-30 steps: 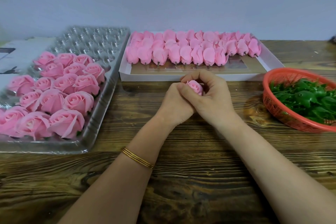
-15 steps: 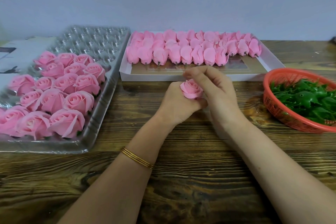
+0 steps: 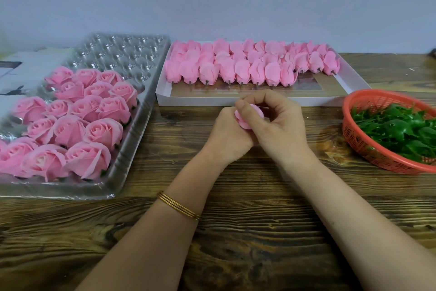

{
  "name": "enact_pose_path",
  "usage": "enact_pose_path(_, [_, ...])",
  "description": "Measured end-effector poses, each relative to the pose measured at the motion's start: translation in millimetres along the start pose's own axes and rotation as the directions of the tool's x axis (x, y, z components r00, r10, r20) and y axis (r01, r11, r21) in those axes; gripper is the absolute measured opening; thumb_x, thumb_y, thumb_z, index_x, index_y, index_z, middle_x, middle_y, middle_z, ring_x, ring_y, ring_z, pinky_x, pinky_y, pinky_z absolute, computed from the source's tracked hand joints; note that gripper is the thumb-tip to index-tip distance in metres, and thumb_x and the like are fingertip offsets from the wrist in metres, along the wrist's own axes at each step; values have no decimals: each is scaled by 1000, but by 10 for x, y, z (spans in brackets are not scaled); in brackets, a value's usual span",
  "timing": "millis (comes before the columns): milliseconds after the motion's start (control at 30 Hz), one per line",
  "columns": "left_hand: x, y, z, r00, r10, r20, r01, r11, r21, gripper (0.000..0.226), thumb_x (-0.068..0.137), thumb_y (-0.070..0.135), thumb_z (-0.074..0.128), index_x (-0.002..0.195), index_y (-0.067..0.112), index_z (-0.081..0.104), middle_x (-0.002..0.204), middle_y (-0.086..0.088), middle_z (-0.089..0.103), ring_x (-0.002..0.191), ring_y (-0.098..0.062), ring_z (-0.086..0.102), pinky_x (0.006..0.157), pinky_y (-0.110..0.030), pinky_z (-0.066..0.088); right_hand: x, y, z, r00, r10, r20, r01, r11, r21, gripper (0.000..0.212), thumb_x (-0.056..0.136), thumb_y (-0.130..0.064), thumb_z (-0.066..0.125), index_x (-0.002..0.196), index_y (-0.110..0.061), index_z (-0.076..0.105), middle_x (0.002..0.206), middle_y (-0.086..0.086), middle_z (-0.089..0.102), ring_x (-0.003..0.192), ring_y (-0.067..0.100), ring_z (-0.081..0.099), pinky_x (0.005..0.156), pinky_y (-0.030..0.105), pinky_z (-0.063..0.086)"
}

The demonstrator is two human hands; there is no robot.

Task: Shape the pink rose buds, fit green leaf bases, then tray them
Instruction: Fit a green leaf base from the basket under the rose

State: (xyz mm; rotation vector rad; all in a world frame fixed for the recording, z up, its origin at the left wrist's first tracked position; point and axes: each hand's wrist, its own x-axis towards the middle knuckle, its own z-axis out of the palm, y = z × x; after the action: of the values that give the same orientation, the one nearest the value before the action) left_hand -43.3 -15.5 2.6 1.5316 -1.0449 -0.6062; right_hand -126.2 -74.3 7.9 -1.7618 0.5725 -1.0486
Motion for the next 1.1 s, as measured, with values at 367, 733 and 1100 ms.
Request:
enact_pose_path(367, [7, -9, 16, 1000, 24, -11, -24, 999, -22, 34, 81, -8, 67, 70, 25, 62, 67, 13, 64, 64, 8, 58, 62, -10, 49, -7, 26, -6, 999, -6, 35, 8, 999, -53, 18, 73, -36, 74, 80, -21, 68, 83, -4, 73, 81, 17, 68, 82, 43, 56])
enact_pose_path(733, [-13, 19, 0, 999, -12, 34, 15, 995, -96, 16, 83, -11, 65, 82, 5, 66, 77, -1, 64, 67, 0, 58, 62, -14, 51, -22, -48, -50, 980, 99, 174, -106, 994, 28, 33, 64, -29, 82, 93, -19, 68, 88, -1, 70, 81, 7, 63, 80, 25, 53])
enact_pose_path(1100, [-48, 78, 1, 996, -74, 44, 79, 989, -124, 20, 71, -12, 72, 87, -14, 60, 74, -8, 55, 69, -14, 49, 63, -26, 40, 111, -148, -227, 935, 287, 209, -353, 808, 472, 24, 89, 1, 54, 74, -8, 70, 83, 9, 72, 79, 14, 68, 73, 24, 56])
